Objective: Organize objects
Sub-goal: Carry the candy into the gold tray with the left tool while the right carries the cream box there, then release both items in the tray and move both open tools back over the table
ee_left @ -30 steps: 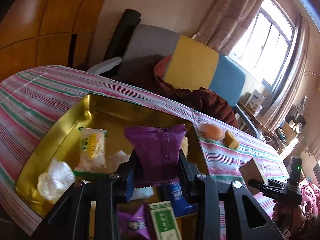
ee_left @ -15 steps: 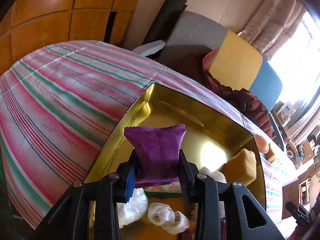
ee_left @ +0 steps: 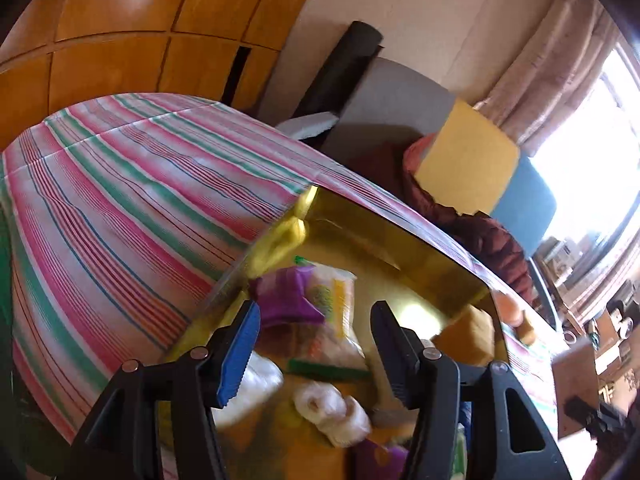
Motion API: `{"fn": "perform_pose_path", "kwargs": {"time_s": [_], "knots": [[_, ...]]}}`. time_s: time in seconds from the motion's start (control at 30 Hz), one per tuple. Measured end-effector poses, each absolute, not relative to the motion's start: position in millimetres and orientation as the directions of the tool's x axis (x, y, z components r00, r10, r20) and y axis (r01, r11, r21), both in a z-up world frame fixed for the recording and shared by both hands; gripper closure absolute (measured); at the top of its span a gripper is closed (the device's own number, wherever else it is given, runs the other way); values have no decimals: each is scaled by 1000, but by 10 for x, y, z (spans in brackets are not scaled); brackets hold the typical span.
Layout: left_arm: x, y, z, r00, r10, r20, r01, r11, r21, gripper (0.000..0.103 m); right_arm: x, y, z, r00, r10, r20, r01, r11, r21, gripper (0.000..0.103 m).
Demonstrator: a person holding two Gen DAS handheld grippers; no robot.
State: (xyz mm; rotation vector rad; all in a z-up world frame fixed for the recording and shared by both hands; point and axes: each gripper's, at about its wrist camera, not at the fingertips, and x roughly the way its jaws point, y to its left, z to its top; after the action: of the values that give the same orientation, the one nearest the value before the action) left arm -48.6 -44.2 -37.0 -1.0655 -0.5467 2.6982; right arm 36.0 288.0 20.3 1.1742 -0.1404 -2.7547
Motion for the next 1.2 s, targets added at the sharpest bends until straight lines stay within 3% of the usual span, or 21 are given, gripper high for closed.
{"fn": "perform_pose_path", "kwargs": {"time_s": [0.33,0.8,1.0,1.07,1.2], "knots": [[-230,-194,-266,-735,365,-572,-141,-907,-398,45,-387,2283,311,-642,-206,-738,224,-972,76,53],[-219,-503,-376,-717,342,-607,-34,-887,-460,45,-1789,1223,-34,-481,-148,-864,440,-893,-93,53],[-209,-574,-372,-716,356,-601,-32,-876,-481,45,-2079,964,-223,-477,-127,-870,520,-839,-162,52],[-199,-577,-389,-711,361,-604,-32,-874,-485,45,-2144,928,-265,-493,-93,-865,495,-848,-191,43],[-193,-563,-413,-701,372,-609,-32,-869,-493,45,-2159,995,-220,-535,-77,-841,435,-879,-197,39]]}}
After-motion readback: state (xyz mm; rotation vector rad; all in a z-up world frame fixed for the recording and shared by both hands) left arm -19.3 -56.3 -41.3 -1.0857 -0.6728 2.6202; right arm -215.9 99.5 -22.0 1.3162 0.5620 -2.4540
